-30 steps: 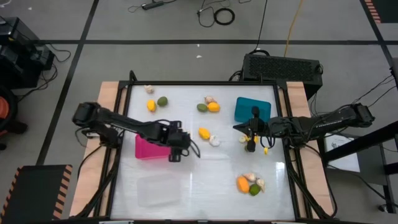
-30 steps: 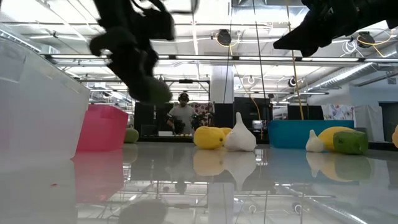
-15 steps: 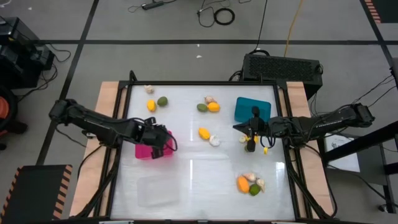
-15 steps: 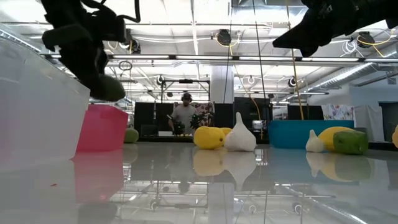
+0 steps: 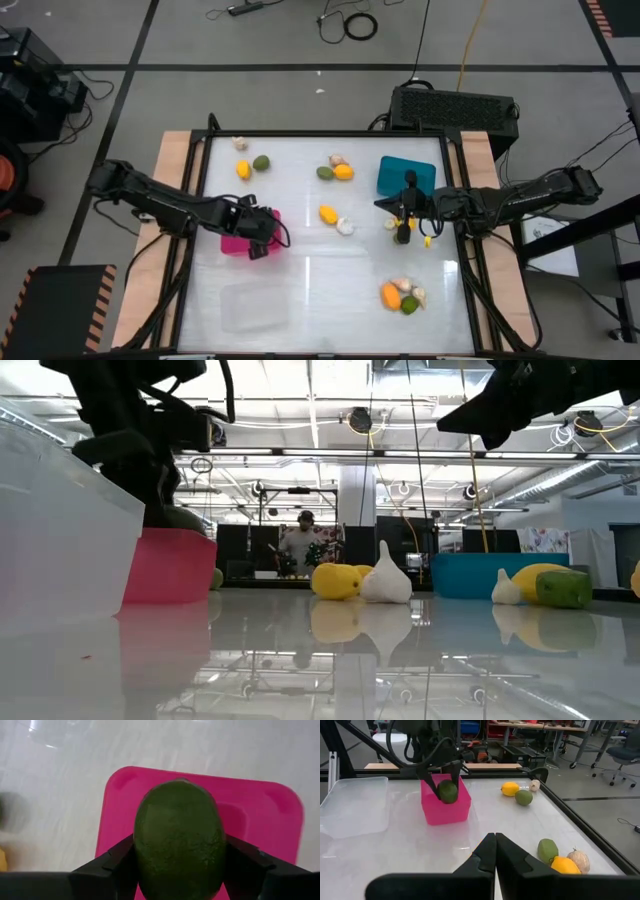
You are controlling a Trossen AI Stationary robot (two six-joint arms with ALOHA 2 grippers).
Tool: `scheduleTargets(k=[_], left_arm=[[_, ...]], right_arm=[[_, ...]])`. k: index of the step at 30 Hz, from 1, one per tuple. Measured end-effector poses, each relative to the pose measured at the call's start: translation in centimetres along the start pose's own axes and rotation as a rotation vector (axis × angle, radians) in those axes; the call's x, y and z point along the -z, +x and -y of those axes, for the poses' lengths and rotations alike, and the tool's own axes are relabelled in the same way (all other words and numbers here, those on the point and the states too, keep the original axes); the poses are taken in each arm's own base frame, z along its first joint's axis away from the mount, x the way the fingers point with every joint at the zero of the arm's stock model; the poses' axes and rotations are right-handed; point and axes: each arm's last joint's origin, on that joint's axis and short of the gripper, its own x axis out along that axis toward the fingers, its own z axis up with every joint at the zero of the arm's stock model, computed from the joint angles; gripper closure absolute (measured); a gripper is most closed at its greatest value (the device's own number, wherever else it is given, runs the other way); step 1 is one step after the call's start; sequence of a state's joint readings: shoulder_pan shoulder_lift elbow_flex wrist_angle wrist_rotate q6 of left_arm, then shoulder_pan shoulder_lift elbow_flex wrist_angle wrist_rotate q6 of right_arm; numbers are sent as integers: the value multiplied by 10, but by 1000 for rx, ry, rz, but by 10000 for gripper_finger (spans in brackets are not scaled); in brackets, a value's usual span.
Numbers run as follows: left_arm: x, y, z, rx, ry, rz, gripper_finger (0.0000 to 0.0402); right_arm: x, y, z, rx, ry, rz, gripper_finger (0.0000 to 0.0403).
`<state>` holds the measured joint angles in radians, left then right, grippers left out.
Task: Sort produce into baskets
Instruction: Put the lime into the pink bin
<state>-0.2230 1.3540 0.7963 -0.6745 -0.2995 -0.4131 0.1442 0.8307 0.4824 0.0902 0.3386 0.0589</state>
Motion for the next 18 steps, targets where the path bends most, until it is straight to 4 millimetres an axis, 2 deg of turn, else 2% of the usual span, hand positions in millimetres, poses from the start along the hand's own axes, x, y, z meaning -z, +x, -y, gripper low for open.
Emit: scheduleTargets(k=[7,18], left_arm=[[0,4,1,-32,5,-3,164],[2,4,0,-38,14,-29,110]], right_arm=[[0,0,0,0,0,0,403],[0,0,0,1,-1,-1,403]])
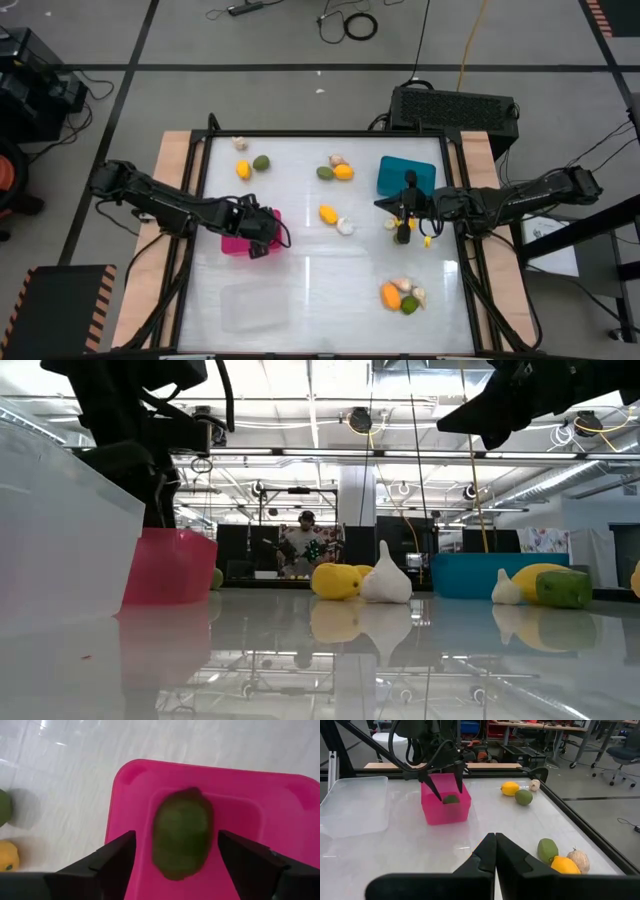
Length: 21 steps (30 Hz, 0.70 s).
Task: Sort produce into baskets
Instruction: Put the lime into the pink bin
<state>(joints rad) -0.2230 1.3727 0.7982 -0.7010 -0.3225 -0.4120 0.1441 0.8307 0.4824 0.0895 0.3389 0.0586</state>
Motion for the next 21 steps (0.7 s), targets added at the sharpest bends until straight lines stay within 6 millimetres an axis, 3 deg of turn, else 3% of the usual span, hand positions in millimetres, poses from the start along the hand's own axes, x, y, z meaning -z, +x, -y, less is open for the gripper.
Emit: scheduleTargets(k=[6,12,16,21], left_arm=[[-4,-11,-2,-14,43,-48,98],[-21,-29,-13,-156,110,36,98],[-36,-32,-37,-235,66,55,98],[-45,-20,-86,-232,-12,-11,97]], right_arm=[[0,0,0,0,0,0,403],[-1,0,0,1,3,6,403],[-1,0,0,1,4,9,403],[-1,0,0,1,4,10,403]])
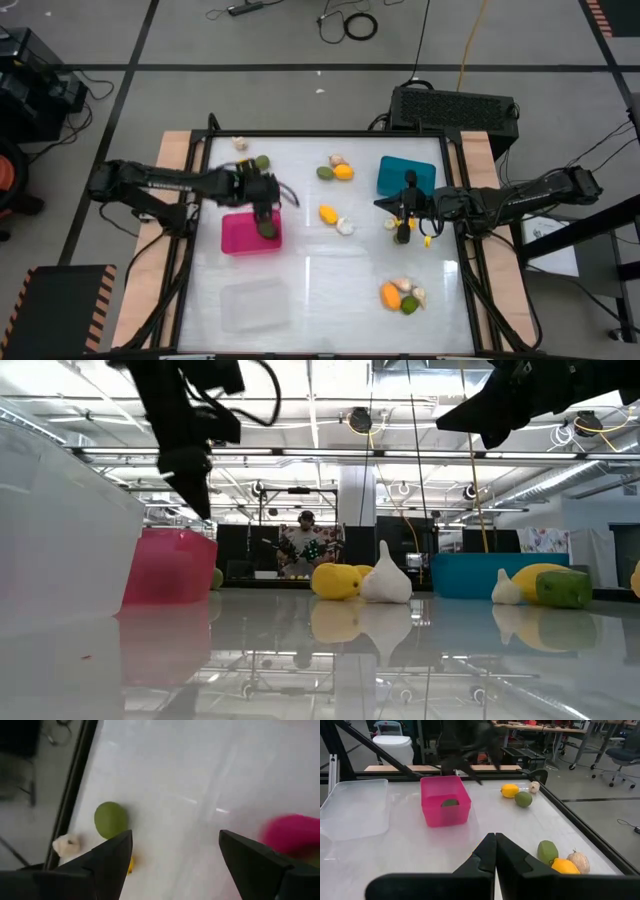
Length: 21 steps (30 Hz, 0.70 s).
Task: Sort produce into baskets
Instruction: Put the lime into the pink bin
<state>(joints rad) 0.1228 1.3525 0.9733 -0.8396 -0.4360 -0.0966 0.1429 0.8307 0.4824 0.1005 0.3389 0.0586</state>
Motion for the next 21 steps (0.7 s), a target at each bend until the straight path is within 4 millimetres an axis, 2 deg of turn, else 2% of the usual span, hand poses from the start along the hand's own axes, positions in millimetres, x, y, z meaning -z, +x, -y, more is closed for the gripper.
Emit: scheduleTargets(k=[5,9,11,15,21], left_arm=[[-3,30,-61,105,-143,-22,97],[9,55,-111,118,-321,-55,97],[16,67,-127,161,-373,-77,97],[24,87,-141,246,-395,-101,97],[24,112,-139,245,-343,-134,97]], right_arm=[[0,0,0,0,0,0,403],[0,0,0,1,-17,0,403],[0,0,0,2,-27,0,403],[0,1,3,17,-38,0,403],[2,6,8,51,-33,-22,403]])
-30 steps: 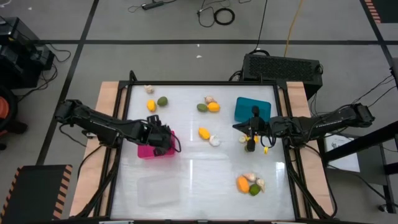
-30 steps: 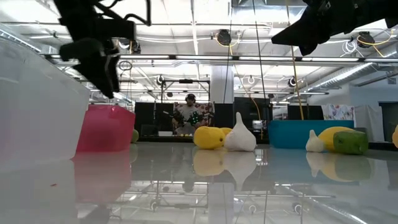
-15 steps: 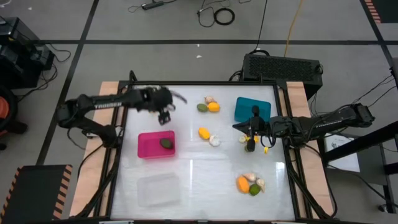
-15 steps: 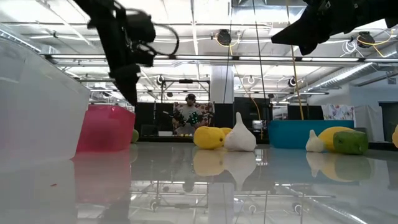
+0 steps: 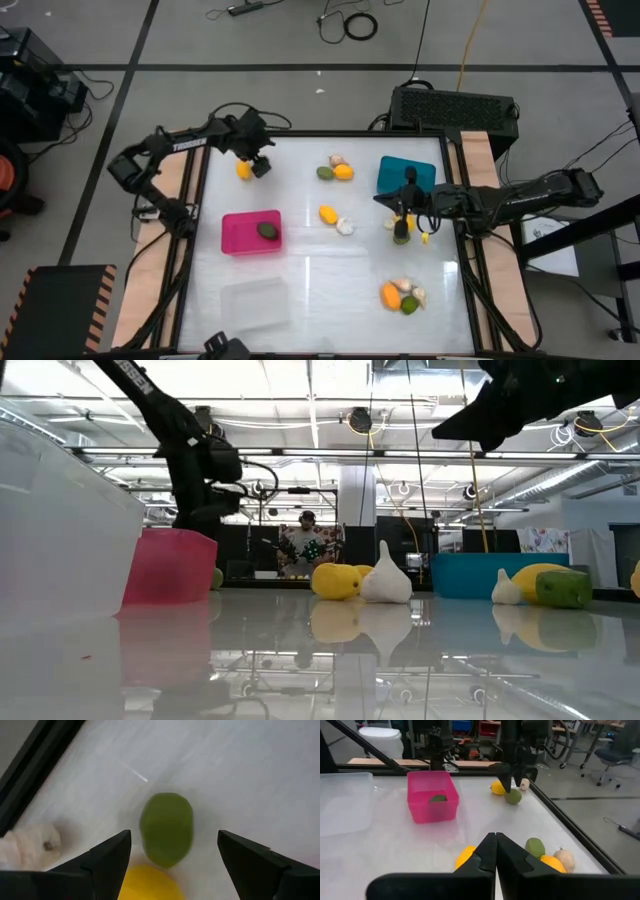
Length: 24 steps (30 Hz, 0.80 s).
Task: Sort produce into baskets
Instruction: Put the lime into the pink bin
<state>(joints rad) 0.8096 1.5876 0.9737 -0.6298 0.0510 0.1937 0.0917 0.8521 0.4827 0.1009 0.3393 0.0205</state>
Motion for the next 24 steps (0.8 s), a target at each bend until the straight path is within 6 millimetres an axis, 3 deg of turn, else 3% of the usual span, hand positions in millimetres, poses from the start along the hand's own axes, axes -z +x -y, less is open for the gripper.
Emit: scheduleTargets(k=[6,16,24], left_arm=[[0,16,-2,-30,26,-45,97],[-2,19,-3,-43,30,-41,98],[-3,19,-1,-2,27,-27,134]], right_arm=[[8,11,1,24,6,-56,403],[19,25,2,53,74,-131,403],[20,27,1,54,87,-138,403]])
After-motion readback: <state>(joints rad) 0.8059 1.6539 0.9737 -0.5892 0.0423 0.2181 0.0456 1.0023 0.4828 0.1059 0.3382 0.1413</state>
